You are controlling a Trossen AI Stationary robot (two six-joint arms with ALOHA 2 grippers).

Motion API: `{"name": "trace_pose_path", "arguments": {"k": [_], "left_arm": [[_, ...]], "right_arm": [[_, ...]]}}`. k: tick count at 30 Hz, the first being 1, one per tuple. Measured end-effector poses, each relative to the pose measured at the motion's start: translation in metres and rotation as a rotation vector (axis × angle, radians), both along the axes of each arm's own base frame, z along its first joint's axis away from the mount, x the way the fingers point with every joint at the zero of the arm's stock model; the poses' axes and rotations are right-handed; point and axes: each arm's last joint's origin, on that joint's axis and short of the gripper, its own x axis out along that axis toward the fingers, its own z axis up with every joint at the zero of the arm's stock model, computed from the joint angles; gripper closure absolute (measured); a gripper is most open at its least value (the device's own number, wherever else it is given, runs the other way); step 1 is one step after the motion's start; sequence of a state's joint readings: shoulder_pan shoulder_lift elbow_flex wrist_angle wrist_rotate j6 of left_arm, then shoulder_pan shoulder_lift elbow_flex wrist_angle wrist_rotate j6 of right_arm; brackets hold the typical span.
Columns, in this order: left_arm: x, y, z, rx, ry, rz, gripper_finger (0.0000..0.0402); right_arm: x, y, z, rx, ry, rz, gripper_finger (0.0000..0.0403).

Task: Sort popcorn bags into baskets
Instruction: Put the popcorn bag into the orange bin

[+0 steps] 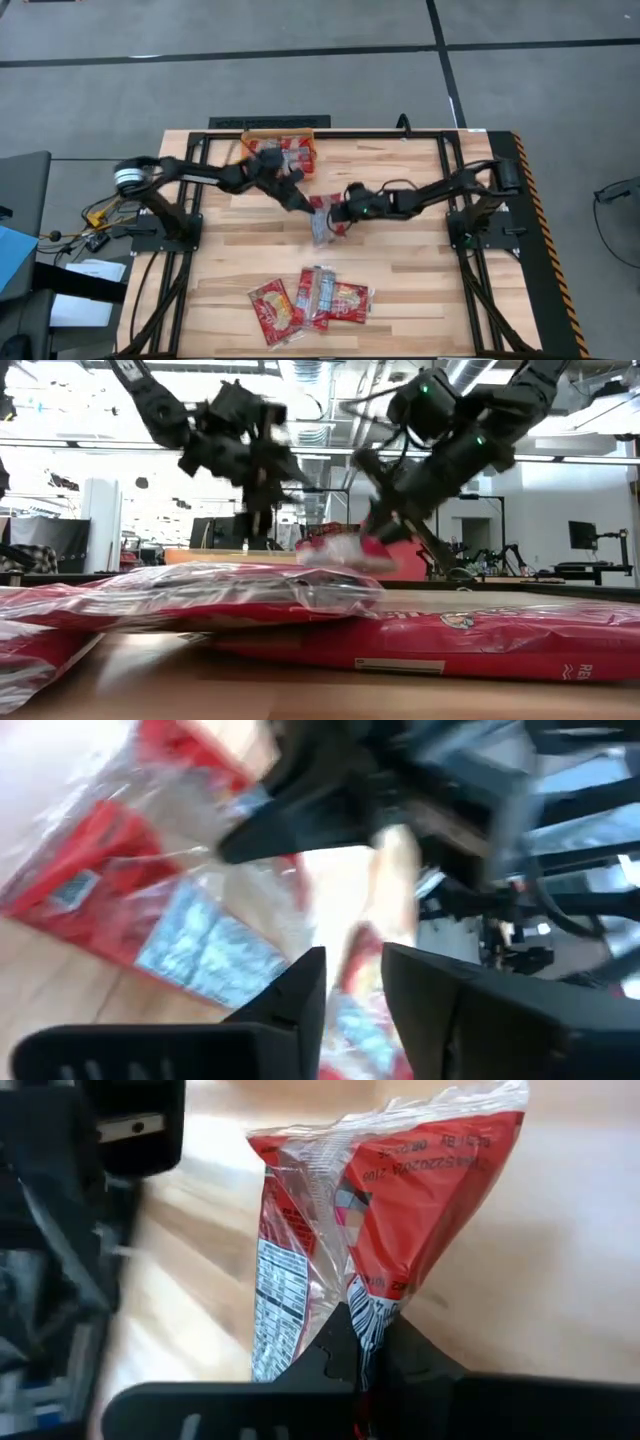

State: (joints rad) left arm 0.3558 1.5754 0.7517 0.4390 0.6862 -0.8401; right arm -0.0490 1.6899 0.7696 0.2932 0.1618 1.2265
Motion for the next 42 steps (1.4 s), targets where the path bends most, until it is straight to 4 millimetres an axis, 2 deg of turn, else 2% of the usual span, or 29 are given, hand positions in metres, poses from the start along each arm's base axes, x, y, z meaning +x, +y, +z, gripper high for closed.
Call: {"name": "trace_pose_path", "arguments": {"k": [2,6,11,14,21,27,34,38,42], "left_arm": [[-0.011,0.004,0.023,0.037,-0.063,0.02,0.0332],[-0.037,0.003,0.067,0.124,-0.19,0.083,0.035],[-0.073,-0.002,0.112,0.252,-0.316,0.238,0.0364],[-0.094,-0.008,0.129,0.326,-0.352,0.335,0.0371],[-0.133,-0.02,0.143,0.431,-0.301,0.504,0.0376],[-0.155,-0.028,0.145,0.448,-0.248,0.586,0.0377],[-0.167,-0.031,0.143,0.471,-0.191,0.642,0.0377],[-0.168,-0.032,0.142,0.473,-0.178,0.643,0.0377],[-0.168,-0.032,0.142,0.474,-0.173,0.641,0.0377]], "right_arm": [[-0.004,-0.012,0.011,-0.024,-0.023,-0.009,0.0384],[0.002,-0.036,0.037,-0.105,-0.037,-0.007,0.0382],[0.035,-0.066,0.068,-0.205,-0.051,0.047,0.0385],[0.058,-0.087,0.075,-0.248,-0.019,0.044,0.0379],[0.112,-0.142,0.086,-0.274,-0.109,0.082,0.038],[0.155,-0.173,0.082,-0.269,-0.161,0.1,0.037],[0.195,-0.188,0.061,-0.259,-0.175,0.107,0.0371],[0.21,-0.194,0.046,-0.226,-0.178,0.088,0.0367],[0.215,-0.199,0.038,-0.212,-0.145,0.044,0.0367]]}}
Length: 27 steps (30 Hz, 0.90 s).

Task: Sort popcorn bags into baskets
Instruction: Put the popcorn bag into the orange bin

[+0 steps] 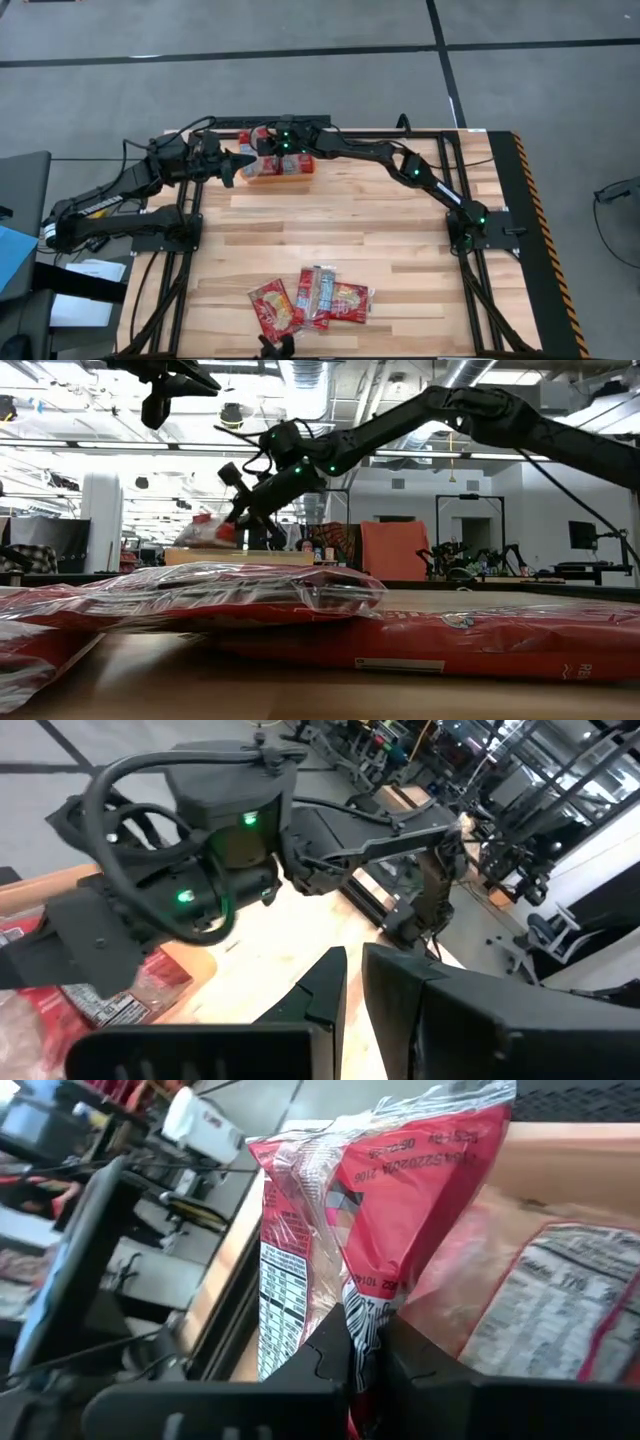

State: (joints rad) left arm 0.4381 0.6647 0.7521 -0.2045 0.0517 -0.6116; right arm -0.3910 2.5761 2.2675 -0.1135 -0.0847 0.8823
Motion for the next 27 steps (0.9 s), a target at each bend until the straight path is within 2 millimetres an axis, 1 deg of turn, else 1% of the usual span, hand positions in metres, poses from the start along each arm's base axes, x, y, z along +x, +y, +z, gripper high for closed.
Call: {"name": "trace_pose_path", "arguments": {"k": [6,12,15,20,25,27], "left_arm": [[-0.0003,-0.0002,-0.0026,0.011,0.034,-0.004,0.0377],[-0.0004,0.0,-0.0026,0.016,0.036,0.001,0.0377],[-0.0004,0.0,-0.0025,0.029,0.041,0.0,0.0377],[-0.0004,0.0001,-0.0025,0.03,0.041,0.003,0.0377],[-0.0004,0.0001,-0.0025,0.03,0.041,0.005,0.0377],[-0.0004,0.0002,-0.0025,0.03,0.041,0.005,0.0377]], "right_arm": [[-0.003,-0.0037,-0.0028,-0.022,0.05,-0.077,0.0366],[-0.004,-0.0041,-0.0041,-0.066,0.084,-0.048,0.0339],[-0.0032,-0.0008,-0.005,-0.092,0.104,-0.018,0.0317],[-0.0019,0.003,-0.0055,-0.111,0.116,0.004,0.0266],[-0.0026,0.0034,-0.0068,-0.1,0.126,0.027,0.022],[-0.0052,-0.0012,-0.0078,-0.102,0.141,0.033,0.0208]]}}
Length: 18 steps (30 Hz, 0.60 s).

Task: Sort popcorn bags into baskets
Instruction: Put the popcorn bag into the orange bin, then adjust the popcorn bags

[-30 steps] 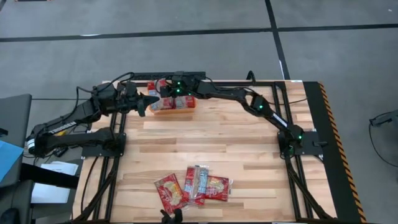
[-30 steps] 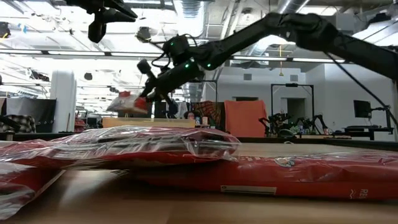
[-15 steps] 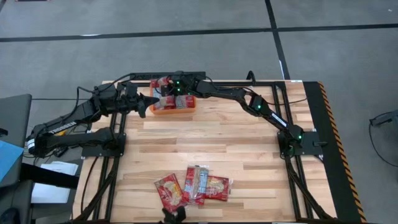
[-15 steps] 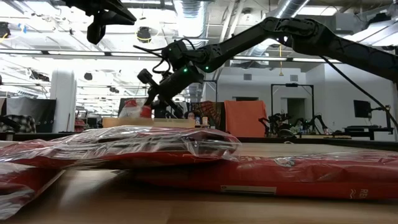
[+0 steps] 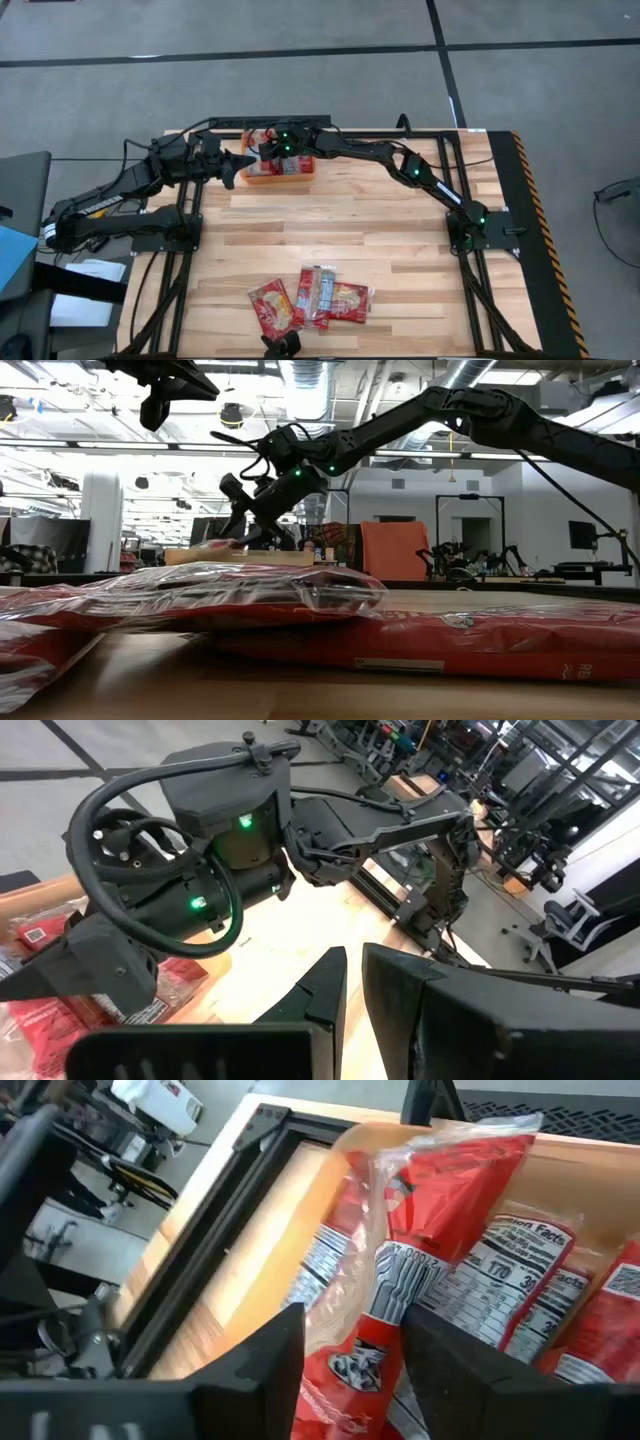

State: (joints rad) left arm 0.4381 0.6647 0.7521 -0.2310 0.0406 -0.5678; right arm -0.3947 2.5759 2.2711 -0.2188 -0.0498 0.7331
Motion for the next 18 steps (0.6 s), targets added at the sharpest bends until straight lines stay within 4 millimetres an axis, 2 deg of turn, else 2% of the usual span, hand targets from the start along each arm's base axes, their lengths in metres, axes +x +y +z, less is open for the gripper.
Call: {"name": "trace_pose_path", "arguments": {"k": [6,10,14,18], "left_arm": [[0.0,0.0,-0.001,0.016,0.02,-0.007,0.0377],[-0.001,0.0,-0.005,0.0,0.06,-0.008,0.0377],[-0.003,-0.003,-0.016,-0.044,0.167,-0.027,0.0367],[-0.003,-0.008,-0.028,-0.06,0.301,-0.074,0.0325]], "right_arm": [[-0.018,-0.017,0.014,-0.001,0.076,0.042,0.0201],[-0.034,-0.02,0.033,-0.039,0.17,0.094,0.0211],[-0.062,-0.006,0.073,-0.069,0.308,0.275,0.0222],[-0.104,0.025,0.116,-0.048,0.512,0.426,0.023]]}}
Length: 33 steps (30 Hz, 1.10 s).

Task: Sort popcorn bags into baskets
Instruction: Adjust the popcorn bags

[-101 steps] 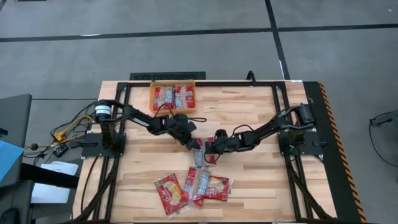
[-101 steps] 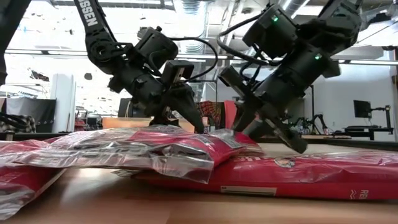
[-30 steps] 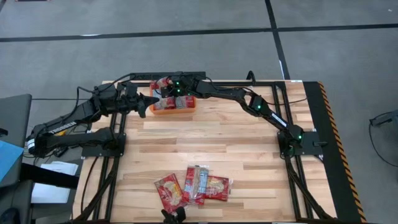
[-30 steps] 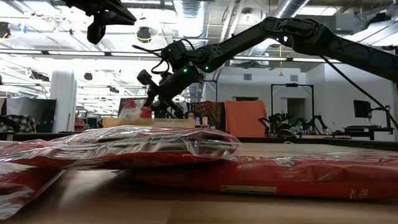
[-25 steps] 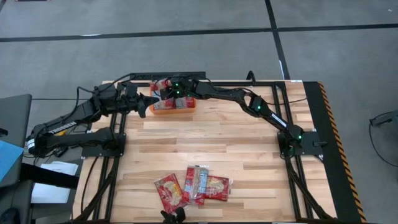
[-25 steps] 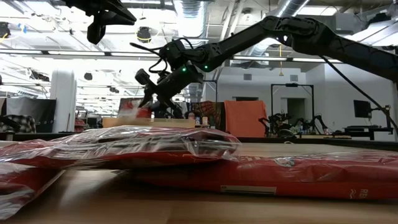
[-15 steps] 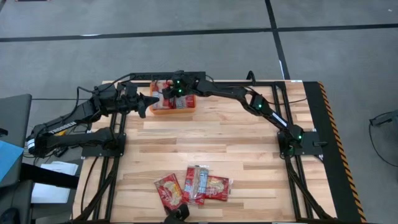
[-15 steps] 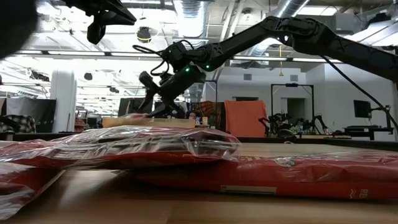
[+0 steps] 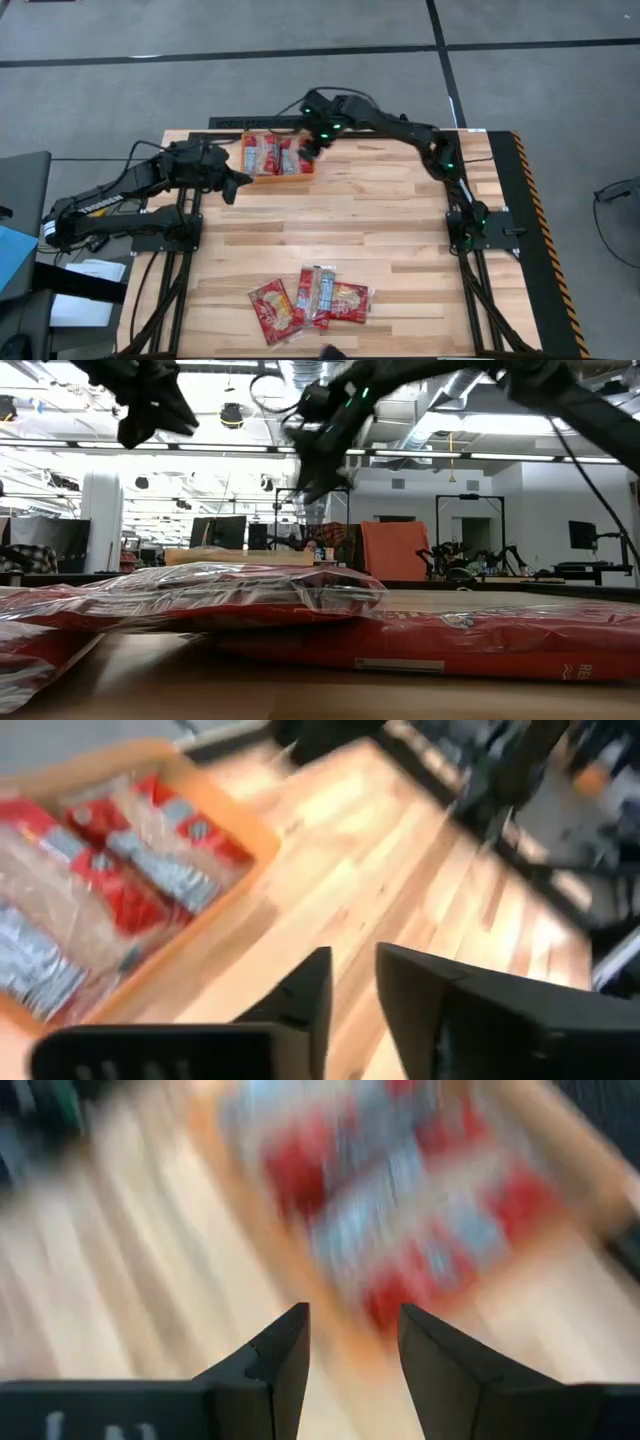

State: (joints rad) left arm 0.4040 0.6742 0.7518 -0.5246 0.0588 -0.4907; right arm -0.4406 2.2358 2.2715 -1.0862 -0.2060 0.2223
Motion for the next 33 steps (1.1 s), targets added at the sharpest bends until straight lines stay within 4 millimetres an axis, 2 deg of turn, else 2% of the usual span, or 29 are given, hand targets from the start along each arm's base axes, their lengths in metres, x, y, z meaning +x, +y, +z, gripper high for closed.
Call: {"name": "trace_pose_path", "arguments": {"k": [4,7,10,13,19,24,29,33], "left_arm": [[0.005,-0.004,-0.012,-0.006,0.059,-0.034,0.0261],[0.014,-0.007,-0.025,-0.02,0.067,-0.099,0.0211],[0.026,-0.011,-0.042,-0.058,0.074,-0.198,0.0166],[0.04,-0.015,-0.059,-0.1,0.08,-0.254,0.0134],[0.073,-0.025,-0.078,-0.182,0.074,-0.328,0.0107],[0.098,-0.044,-0.095,-0.271,0.083,-0.365,0.0111],[0.12,-0.077,-0.11,-0.365,0.046,-0.367,0.0116],[0.133,-0.108,-0.12,-0.432,-0.022,-0.373,0.0116]], "right_arm": [[-0.041,0.048,0.041,0.047,0.2,0.093,0.0236],[-0.065,0.087,0.066,0.049,0.295,0.09,0.0237],[-0.08,0.13,0.086,0.009,0.267,0.044,0.0233],[-0.097,0.179,0.091,-0.021,0.289,0.021,0.0228],[-0.128,0.265,0.061,0.023,0.334,-0.144,0.0208],[-0.151,0.323,0.019,0.074,0.342,-0.311,0.0179],[-0.154,0.372,-0.024,0.213,0.184,-0.352,0.0168],[-0.152,0.401,-0.067,0.27,0.08,-0.358,0.017]]}}
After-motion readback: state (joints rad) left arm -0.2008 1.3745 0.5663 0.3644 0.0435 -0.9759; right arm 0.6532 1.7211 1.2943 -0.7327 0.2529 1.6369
